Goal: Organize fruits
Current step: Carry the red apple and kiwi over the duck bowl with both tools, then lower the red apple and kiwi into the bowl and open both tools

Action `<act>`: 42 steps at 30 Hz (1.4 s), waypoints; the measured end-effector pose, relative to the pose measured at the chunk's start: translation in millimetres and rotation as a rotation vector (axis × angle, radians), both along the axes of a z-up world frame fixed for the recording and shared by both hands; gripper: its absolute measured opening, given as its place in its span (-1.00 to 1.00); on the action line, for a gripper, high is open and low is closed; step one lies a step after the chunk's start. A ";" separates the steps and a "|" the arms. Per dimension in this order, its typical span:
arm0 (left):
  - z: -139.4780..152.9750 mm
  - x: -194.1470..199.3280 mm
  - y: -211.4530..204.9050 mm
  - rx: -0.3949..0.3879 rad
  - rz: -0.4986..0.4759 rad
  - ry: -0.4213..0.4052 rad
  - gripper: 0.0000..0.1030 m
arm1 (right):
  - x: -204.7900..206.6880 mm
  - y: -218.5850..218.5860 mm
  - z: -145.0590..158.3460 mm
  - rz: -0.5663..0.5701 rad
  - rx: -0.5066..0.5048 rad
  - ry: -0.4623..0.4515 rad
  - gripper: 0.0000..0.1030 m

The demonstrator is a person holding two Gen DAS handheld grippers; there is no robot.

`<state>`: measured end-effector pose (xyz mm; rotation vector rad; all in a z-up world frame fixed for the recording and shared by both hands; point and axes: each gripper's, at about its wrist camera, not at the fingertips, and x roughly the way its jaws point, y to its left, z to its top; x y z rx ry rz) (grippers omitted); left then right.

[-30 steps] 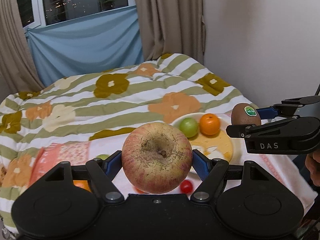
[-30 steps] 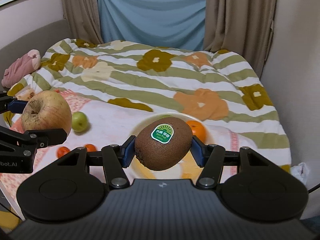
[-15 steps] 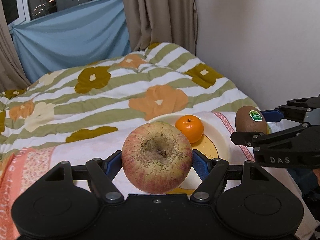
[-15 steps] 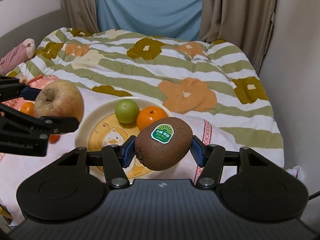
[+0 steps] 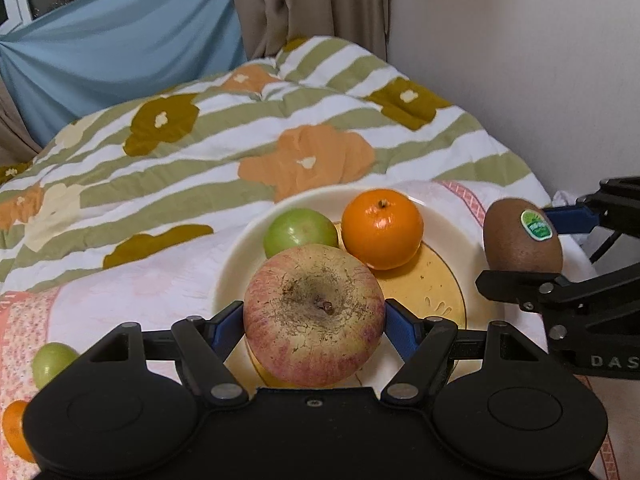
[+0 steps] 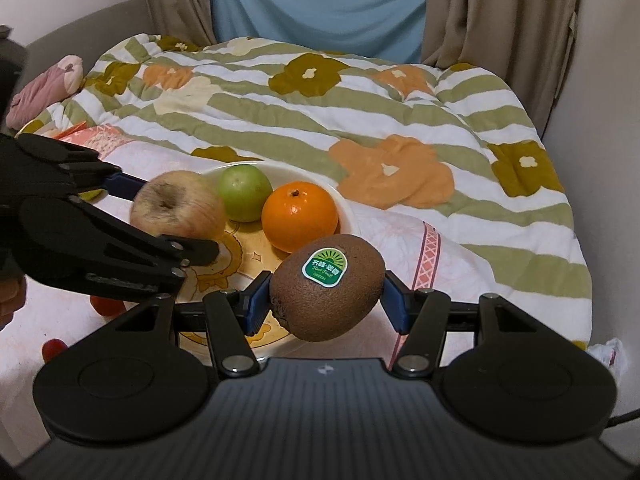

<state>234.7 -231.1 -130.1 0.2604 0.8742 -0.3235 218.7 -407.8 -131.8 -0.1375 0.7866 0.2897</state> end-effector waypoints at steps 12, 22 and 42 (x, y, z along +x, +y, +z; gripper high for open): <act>-0.2 3.5 -0.3 -0.023 0.010 0.022 0.83 | 2.8 -2.5 -3.2 0.019 -0.008 0.000 0.41; 23.3 -13.0 24.5 -0.015 0.054 -0.021 0.94 | 7.5 9.7 -5.1 0.078 -0.019 -0.004 0.41; 24.8 -25.7 45.0 0.007 0.102 0.006 0.94 | 23.0 38.6 -36.6 0.170 -0.040 0.064 0.43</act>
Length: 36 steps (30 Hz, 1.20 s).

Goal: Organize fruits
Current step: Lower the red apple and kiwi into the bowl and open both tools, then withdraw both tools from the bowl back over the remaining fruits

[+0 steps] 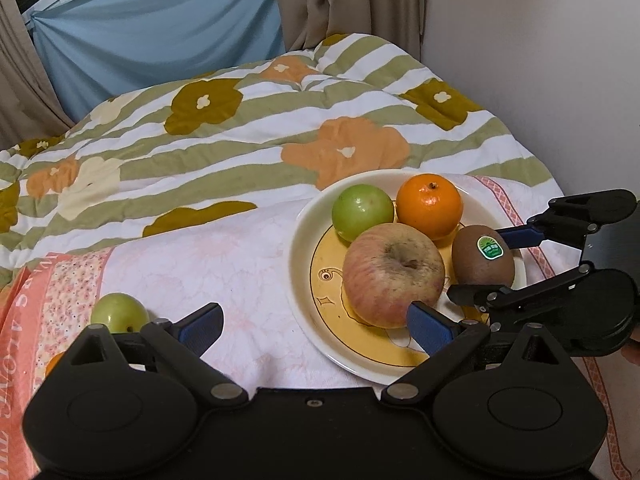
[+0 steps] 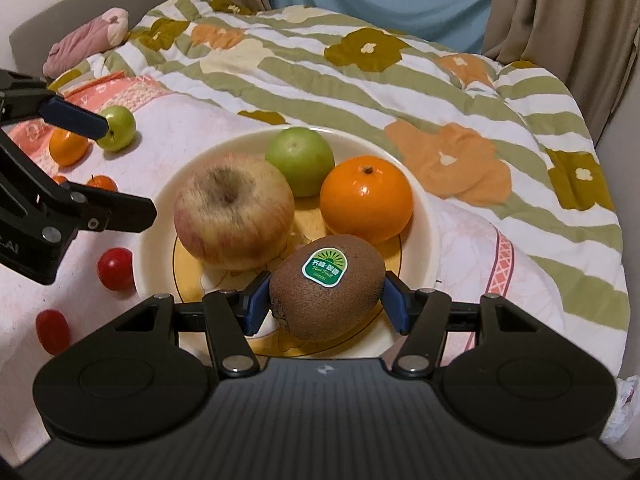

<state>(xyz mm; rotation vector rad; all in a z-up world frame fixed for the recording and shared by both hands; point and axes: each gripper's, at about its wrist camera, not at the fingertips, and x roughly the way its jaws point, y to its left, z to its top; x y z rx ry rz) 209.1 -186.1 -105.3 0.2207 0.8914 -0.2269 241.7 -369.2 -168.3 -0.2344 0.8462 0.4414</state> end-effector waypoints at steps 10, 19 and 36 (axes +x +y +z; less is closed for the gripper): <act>5.4 -6.9 2.2 0.003 0.016 0.004 0.95 | -12.2 2.2 10.6 -0.035 -0.052 -0.075 1.00; 21.3 -24.7 6.9 0.004 0.021 -0.038 0.95 | -26.5 -6.3 36.1 -0.081 -0.046 -0.107 1.00; 72.9 -103.8 46.2 0.031 0.100 -0.210 0.99 | -88.0 -4.6 116.3 -0.213 0.047 -0.190 1.00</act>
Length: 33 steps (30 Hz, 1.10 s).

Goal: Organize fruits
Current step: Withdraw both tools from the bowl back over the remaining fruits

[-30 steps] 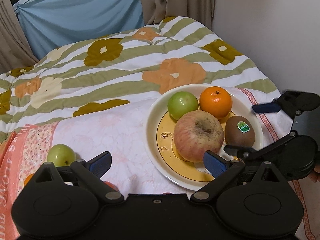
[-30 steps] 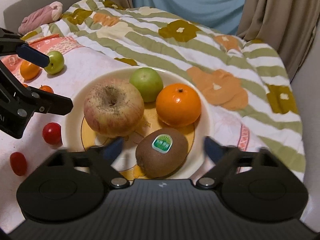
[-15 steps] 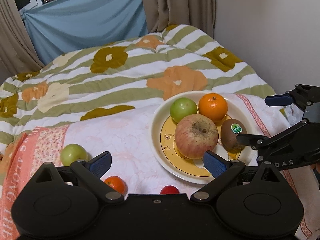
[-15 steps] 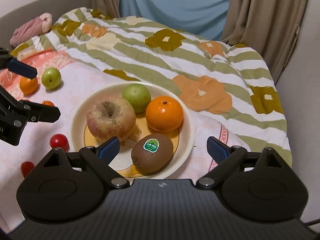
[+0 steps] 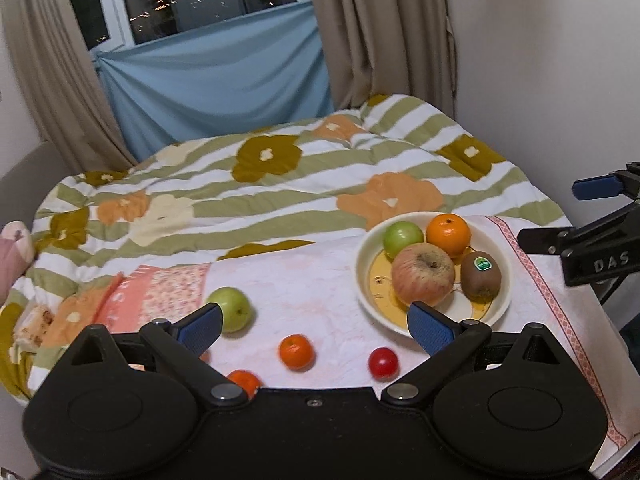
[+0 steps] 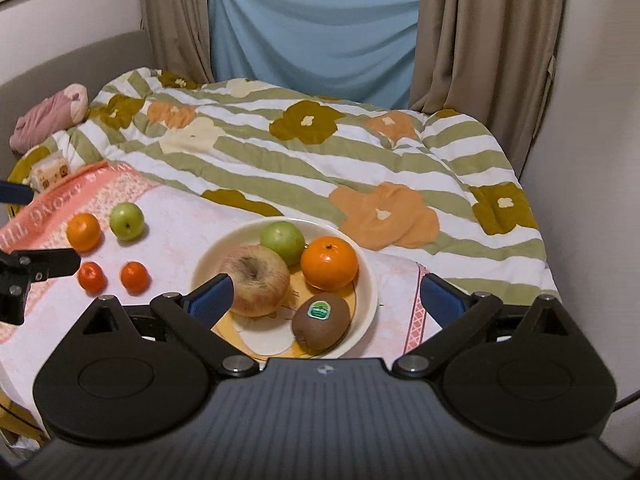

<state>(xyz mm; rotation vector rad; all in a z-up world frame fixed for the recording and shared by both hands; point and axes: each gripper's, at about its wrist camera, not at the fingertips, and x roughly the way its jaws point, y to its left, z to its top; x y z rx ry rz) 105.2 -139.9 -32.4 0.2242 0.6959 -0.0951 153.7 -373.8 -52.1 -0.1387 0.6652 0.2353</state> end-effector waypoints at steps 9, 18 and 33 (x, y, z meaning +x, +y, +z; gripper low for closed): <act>3.1 -28.9 34.6 0.019 -0.013 -0.037 1.00 | -36.7 37.0 23.9 -0.055 -0.019 -0.040 1.00; -3.9 -37.1 85.1 0.001 -0.124 -0.001 1.00 | -66.3 89.7 10.9 -0.155 0.062 0.047 1.00; -51.5 -3.9 143.1 -0.011 -0.368 0.066 0.77 | -89.8 164.3 -42.6 -0.401 0.112 0.136 1.00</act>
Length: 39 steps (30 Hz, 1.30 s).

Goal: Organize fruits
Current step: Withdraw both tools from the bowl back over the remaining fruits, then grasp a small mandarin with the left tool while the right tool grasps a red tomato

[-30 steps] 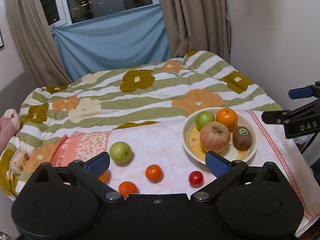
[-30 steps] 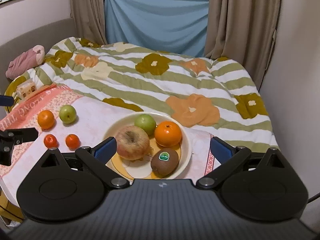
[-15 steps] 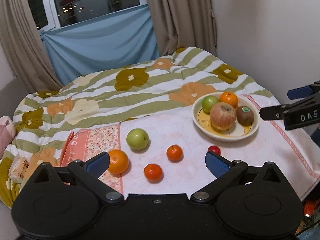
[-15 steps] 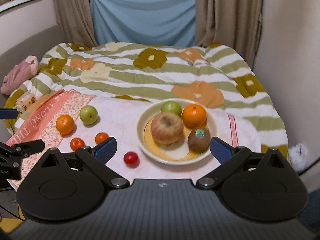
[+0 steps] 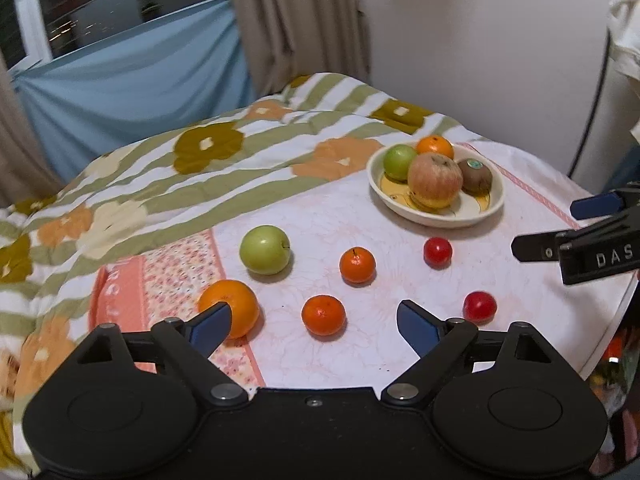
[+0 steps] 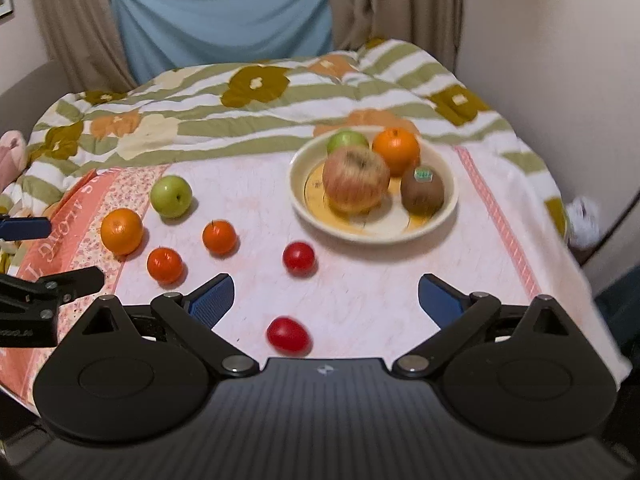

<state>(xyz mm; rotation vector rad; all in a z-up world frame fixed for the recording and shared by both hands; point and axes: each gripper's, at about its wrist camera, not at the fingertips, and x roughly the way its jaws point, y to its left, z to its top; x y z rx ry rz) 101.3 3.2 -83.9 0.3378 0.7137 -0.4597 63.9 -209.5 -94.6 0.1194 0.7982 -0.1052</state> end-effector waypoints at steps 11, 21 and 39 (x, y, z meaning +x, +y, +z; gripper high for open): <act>-52.1 45.7 -10.7 0.039 -0.114 0.065 0.29 | 0.6 21.5 -39.8 -0.096 0.012 0.054 1.00; -76.3 63.9 -15.6 0.081 -0.154 0.111 0.10 | 9.3 26.4 -61.9 -0.151 0.041 0.079 1.00; -81.6 65.2 -14.9 0.092 -0.166 0.126 -0.17 | 23.6 32.3 -78.7 -0.142 0.046 0.117 0.60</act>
